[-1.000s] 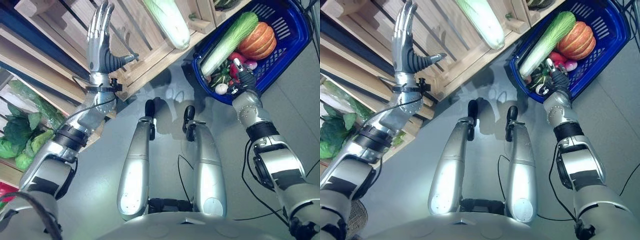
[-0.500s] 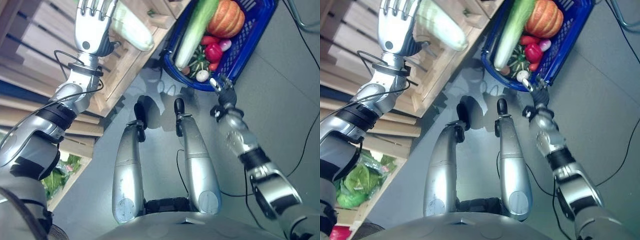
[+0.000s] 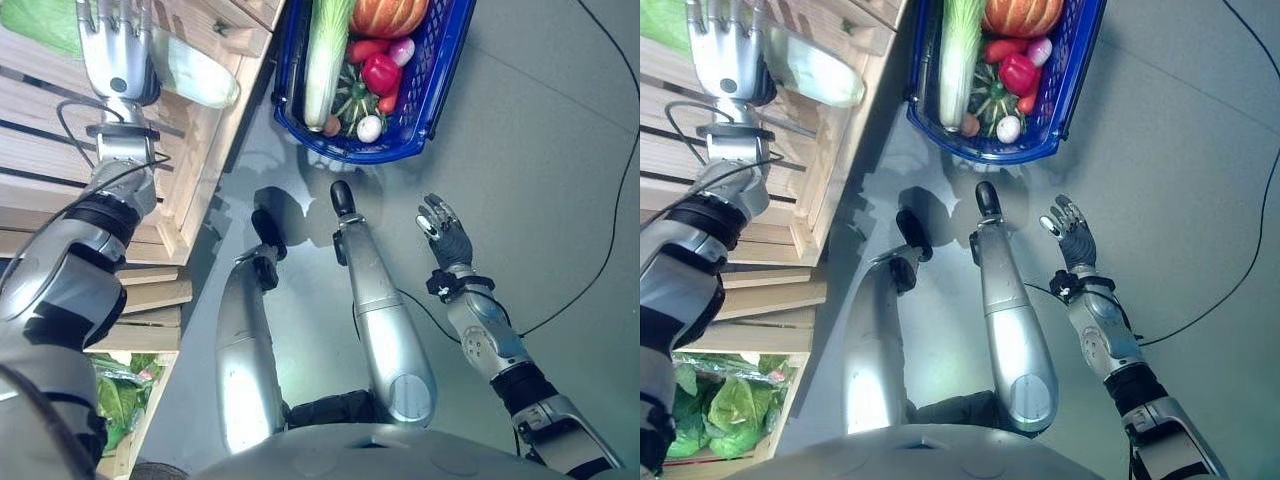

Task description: Pick up fruits and vegetables into the basket

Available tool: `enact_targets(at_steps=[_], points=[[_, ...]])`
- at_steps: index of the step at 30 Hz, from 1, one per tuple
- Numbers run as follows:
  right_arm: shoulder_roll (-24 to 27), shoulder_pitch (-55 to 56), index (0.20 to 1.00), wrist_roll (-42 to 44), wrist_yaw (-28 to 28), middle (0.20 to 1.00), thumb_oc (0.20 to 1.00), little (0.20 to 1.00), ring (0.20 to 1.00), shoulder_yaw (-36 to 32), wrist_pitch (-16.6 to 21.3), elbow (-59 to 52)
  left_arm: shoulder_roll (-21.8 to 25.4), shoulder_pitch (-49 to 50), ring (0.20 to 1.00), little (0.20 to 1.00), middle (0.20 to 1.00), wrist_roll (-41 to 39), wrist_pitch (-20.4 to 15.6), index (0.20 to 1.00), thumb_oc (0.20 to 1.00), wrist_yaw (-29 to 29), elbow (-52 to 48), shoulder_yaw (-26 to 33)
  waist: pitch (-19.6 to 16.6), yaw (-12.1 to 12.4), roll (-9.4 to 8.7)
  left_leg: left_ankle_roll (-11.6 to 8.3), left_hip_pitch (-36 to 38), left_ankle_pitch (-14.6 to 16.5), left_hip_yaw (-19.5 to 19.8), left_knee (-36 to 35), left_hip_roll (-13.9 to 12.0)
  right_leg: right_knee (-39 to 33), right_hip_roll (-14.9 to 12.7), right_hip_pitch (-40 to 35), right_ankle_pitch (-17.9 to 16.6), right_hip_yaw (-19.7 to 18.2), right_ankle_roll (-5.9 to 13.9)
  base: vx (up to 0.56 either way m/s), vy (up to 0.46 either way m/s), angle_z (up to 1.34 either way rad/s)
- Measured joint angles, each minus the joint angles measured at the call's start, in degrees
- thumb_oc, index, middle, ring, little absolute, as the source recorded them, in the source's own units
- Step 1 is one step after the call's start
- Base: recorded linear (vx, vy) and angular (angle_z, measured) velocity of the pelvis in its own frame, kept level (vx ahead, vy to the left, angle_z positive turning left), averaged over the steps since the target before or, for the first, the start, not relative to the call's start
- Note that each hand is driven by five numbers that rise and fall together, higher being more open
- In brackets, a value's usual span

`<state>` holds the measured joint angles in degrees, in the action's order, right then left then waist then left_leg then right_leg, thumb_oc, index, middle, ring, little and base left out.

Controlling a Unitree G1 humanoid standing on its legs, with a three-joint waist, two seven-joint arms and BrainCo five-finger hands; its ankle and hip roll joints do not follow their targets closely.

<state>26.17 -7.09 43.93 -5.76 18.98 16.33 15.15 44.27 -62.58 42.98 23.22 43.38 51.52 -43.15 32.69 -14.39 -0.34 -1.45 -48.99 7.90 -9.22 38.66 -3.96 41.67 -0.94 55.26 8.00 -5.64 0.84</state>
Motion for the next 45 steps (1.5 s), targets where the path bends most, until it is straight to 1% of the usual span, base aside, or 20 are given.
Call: enact_targets(at_steps=[1, 4, 8, 13, 14, 15, 16, 17, 19, 21, 25, 28, 31, 33, 36, 38, 39, 40, 42, 45], points=[[0.16, -0.05, 1.000, 0.16, -0.05, 1.000, 1.000, 1.000, 1.000, -0.01, 0.14, -0.34, -0.40, -0.59, 1.000, 1.000, 1.000, 0.07, 0.67, 1.000, 1.000, -1.01, 0.25, -0.09, -0.06, -0.09, -0.09, -0.14, 0.25, 0.00, -0.09, -0.17, -0.02, -0.02, -0.04, -0.06, -0.32, 0.22, -0.58, 0.01, 0.024, -0.05], [0.18, -1.14, 1.000, 1.80, -0.18, 1.000, 1.000, 1.000, 1.000, 0.18, 0.24, -1.19, -1.03, -3.35, 1.000, 1.000, 1.000, 1.92, 1.64, 1.000, 1.000, -4.73, 2.13, -2.61, -0.07, -0.19, -0.22, -0.23, -0.14, 0.32, 0.08, 0.24, -0.06, 0.43, -0.52, 0.38, -0.30, 1.42, -0.72, 0.01, 0.013, -0.02], [-0.11, -2.31, 1.000, 2.15, -1.46, 1.000, 1.000, 1.000, 1.000, 0.57, -0.02, -1.95, -1.49, -5.09, 1.000, 1.000, 1.000, 3.06, 2.86, 1.000, 1.000, -9.46, 2.23, -4.88, -0.12, -0.06, -0.25, -0.10, -1.43, 0.03, 0.08, 0.13, 0.05, 0.44, -0.63, 1.66, -0.33, 1.43, -0.75, -0.01, -0.002, 0.01], [-0.15, -2.96, 1.000, 2.16, -2.56, 1.000, 1.000, 1.000, 1.000, 0.46, -0.23, -3.05, -2.60, -5.56, 1.000, 1.000, 1.000, 4.34, 2.71, 1.000, 1.000, -15.91, 1.79, -6.53, -0.19, -0.19, -0.48, -0.32, -2.25, 0.52, 0.20, 0.75, -0.09, 0.64, -0.53, 2.34, -0.27, 1.47, -0.62, 0.02, 0.005, -0.01], [-0.18, -2.99, 1.000, 2.15, -2.60, 1.000, 1.000, 1.000, 1.000, 0.49, -0.27, -3.18, -2.75, -5.65, 0.928, 0.928, 0.928, 4.37, 2.68, 0.928, 0.928, -16.60, 1.81, -6.53, -0.20, -0.11, -0.49, -0.04, -2.45, 0.24, 0.20, 0.71, -0.10, 0.63, -0.56, 2.52, -0.32, 1.51, -0.55, 0.00, 0.000, 0.00], [-0.24, -2.95, 1.000, 2.16, -2.74, 1.000, 1.000, 1.000, 1.000, 0.47, -0.55, -3.34, -3.01, -5.70, 0.639, 0.639, 0.639, 4.42, 2.54, 0.639, 0.639, -18.65, 1.59, -6.79, -0.19, -0.49, -0.51, -0.06, -2.65, 0.26, 0.31, 0.97, -0.15, 0.65, -0.46, 2.63, -0.32, 1.52, -0.58, -0.06, -0.014, -0.02], [-0.27, -2.75, 1.000, 2.16, -2.99, 1.000, 1.000, 1.000, 1.000, 0.46, -0.89, -3.50, -3.44, -5.75, 0.470, 0.470, 0.470, 4.43, 2.48, 0.470, 0.470, -20.21, 1.54, -7.67, -0.21, -0.43, -0.51, -0.13, -2.65, 0.05, 0.29, 0.74, -0.13, 0.49, -0.46, 2.63, -0.51, 1.52, -0.81, 0.00, 0.000, 0.00], [-0.29, -2.84, 1.000, 2.15, -3.10, 1.000, 1.000, 1.000, 1.000, 0.45, -1.20, -4.15, -3.32, -6.57, 0.200, 0.200, 0.200, 4.43, 2.58, 0.200, 0.200, -21.09, 1.40, -8.44, -0.20, -0.61, -0.52, -0.12, -3.16, 0.04, 0.13, 0.81, -0.11, 0.49, -0.49, 3.26, -0.60, 1.45, -0.94, 0.05, 0.002, -0.03], [-0.69, -3.18, 1.000, 2.18, -3.65, 1.000, 1.000, 1.000, 1.000, 0.60, -1.73, -4.06, -3.07, -7.39, 0.200, 0.200, 0.200, 4.46, 2.69, 0.200, 0.200, -22.44, 1.15, -8.78, -0.13, -0.52, -0.65, -0.20, -3.05, 0.14, 0.26, 0.98, -0.11, 0.59, -0.41, 3.12, -0.43, 1.47, -0.71, -0.01, -0.004, 0.00], [-0.65, -2.90, 1.000, 2.18, -3.73, 1.000, 1.000, 1.000, 1.000, 0.81, -1.79, -4.25, -3.47, -6.92, 0.200, 0.200, 0.200, 4.39, 2.61, 0.200, 0.200, -23.45, 1.19, -8.89, -0.13, -0.61, -0.66, -0.26, -1.76, 0.17, 0.30, 0.52, -0.06, 0.20, -0.43, 1.84, -0.60, 1.48, -1.00, -0.03, -0.008, 0.00], [-0.48, -3.07, 1.000, 2.19, -3.61, 1.000, 1.000, 1.000, 1.000, 0.92, -1.86, -4.84, -3.11, -6.10, 0.200, 0.200, 0.200, 4.37, 1.46, 0.200, 0.200, -25.31, 1.08, -8.86, -0.15, -0.34, -0.83, -0.09, -0.72, 0.27, 0.04, 0.32, 0.03, 0.09, -0.61, 0.90, -0.51, 1.52, -0.93, 0.00, 0.000, 0.00], [-0.64, -2.71, 1.000, 2.18, -3.63, 1.000, 1.000, 1.000, 1.000, 1.04, -2.11, -5.31, -3.21, -5.35, 0.200, 0.200, 0.200, 4.28, 1.45, 0.200, 0.200, -25.19, 1.03, -8.79, -0.22, -0.11, -0.95, -0.10, -0.20, 0.26, 0.19, 0.54, 0.02, 0.25, -0.66, 0.28, -0.51, 1.66, -0.98, -0.02, -0.011, 0.02], [-0.61, -2.69, 1.000, 2.18, -3.66, 1.000, 1.000, 1.000, 1.000, 1.02, -2.11, -5.35, -3.01, -5.51, 0.200, 0.200, 0.200, 3.61, 1.51, 0.200, 0.200, -23.20, 1.03, -8.48, -0.22, 0.01, -0.97, -0.02, -0.35, 0.13, 0.29, 0.40, 0.03, 0.25, -0.71, 0.33, -0.35, 1.72, -0.67, 0.00, 0.000, 0.00], [-0.62, -2.43, 1.000, 2.17, -3.64, 1.000, 1.000, 1.000, 1.000, 1.03, -2.10, -5.43, -2.98, -5.51, 0.200, 0.200, 0.200, 3.00, 1.53, 0.200, 0.200, -21.22, 0.96, -8.17, -0.22, 0.04, -0.97, 0.00, -0.27, -0.07, 0.29, 0.31, 0.08, 0.29, -0.77, 0.26, -0.42, 1.74, -0.67, -0.02, -0.011, 0.01], [-0.64, -2.07, 1.000, 2.13, -3.64, 1.000, 1.000, 1.000, 1.000, 1.07, -1.78, -5.94, -2.98, -4.19, 0.200, 0.200, 0.200, -0.11, 0.63, 0.200, 0.200, -14.62, 0.69, -6.13, -0.20, 0.12, -1.01, -0.27, 1.43, -0.32, 0.68, -0.41, 0.07, -0.33, -0.75, -1.56, -0.48, 2.11, -0.80, -0.04, -0.027, 0.02], [-0.81, -1.53, 1.000, 2.05, -3.63, 1.000, 1.000, 1.000, 1.000, 1.18, -0.85, -6.34, -2.94, -1.61, 0.200, 0.200, 0.200, -2.17, -1.93, 0.200, 0.200, -9.64, -0.87, -3.76, -0.19, 0.23, -1.02, -0.55, 4.25, -0.82, 1.37, -2.03, 0.13, -1.83, -0.84, -4.73, -0.80, 3.10, -1.31, -0.04, -0.031, 0.09], [-0.82, -1.38, 1.000, 2.01, -3.62, 1.000, 1.000, 1.000, 1.000, 1.24, -0.57, -6.43, -2.93, -0.73, 0.200, 0.200, 0.200, -2.86, -2.66, 0.200, 0.200, -8.48, -1.42, -3.02, -0.19, 0.39, -1.02, -0.61, 5.03, -0.98, 1.50, -2.50, 0.17, -2.19, -0.86, -5.54, -0.86, 3.29, -1.41, -0.02, -0.028, 0.13], [-0.95, -1.05, 1.000, 1.81, -3.62, 1.000, 1.000, 1.000, 1.000, 1.45, 0.16, -6.55, -2.97, 2.08, 0.200, 0.200, 0.200, -3.12, -4.70, 0.200, 0.200, -5.62, -3.57, -0.21, -0.19, 0.68, -1.02, -0.80, 7.12, -1.28, 1.81, -3.77, 0.26, -3.15, -0.85, -7.67, -0.90, 3.60, -1.47, -0.02, -0.031, 0.11], [-1.39, -0.58, 1.000, 1.09, -3.65, 1.000, 1.000, 1.000, 1.000, 1.70, 0.99, -6.90, -2.85, 6.35, 0.200, 0.200, 0.200, -4.37, -8.46, 0.200, 0.200, -0.97, -7.59, 3.55, -0.19, 1.97, -1.02, -1.17, 11.12, -1.89, 2.32, -6.26, 0.41, -5.02, -0.92, -11.70, -0.84, 4.30, -1.41, -0.01, -0.061, 0.12], [-2.65, -0.17, 1.000, -0.74, -3.90, 1.000, 1.000, 1.000, 1.000, 1.82, 1.27, -7.55, -2.50, 11.57, 0.200, 0.200, 0.200, -6.59, -12.60, 0.200, 0.200, 3.35, -13.84, 7.32, -0.21, 3.40, -1.05, -1.55, 16.42, -3.33, 3.46, -9.84, 1.03, -7.23, -1.30, -16.89, -0.89, 5.28, -1.81, 0.02, -0.074, 0.21]])
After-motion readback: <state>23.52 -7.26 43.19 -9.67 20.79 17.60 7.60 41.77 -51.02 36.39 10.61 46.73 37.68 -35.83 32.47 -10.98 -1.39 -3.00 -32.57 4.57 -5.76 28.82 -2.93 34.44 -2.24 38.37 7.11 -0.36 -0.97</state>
